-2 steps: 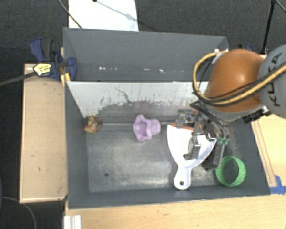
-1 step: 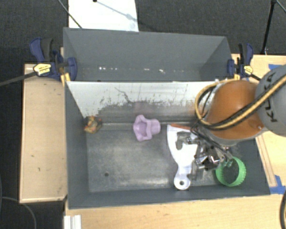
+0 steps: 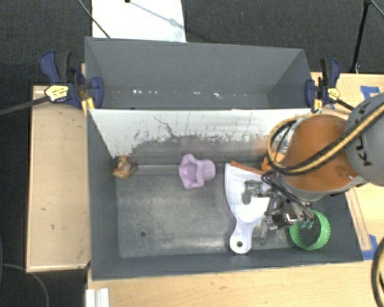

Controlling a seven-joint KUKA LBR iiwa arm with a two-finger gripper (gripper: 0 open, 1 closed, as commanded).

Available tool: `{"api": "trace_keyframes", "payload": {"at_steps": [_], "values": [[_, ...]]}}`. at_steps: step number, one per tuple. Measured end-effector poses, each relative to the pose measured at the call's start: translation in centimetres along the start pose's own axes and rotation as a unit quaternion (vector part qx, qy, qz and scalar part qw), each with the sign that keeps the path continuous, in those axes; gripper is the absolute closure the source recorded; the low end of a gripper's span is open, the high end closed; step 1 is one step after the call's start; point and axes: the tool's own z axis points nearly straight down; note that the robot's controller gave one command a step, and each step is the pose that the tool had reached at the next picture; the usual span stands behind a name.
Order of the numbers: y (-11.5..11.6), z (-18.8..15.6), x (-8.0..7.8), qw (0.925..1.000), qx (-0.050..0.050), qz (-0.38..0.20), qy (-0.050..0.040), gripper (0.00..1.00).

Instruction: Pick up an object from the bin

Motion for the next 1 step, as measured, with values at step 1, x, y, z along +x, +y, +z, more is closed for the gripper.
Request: {"api": "trace_keyframes", "payload": {"at_steps": [1], "values": [[-2.09,2.45,-1.90,0.9827,0.000,-0.185,0.0000,1.00]]}}
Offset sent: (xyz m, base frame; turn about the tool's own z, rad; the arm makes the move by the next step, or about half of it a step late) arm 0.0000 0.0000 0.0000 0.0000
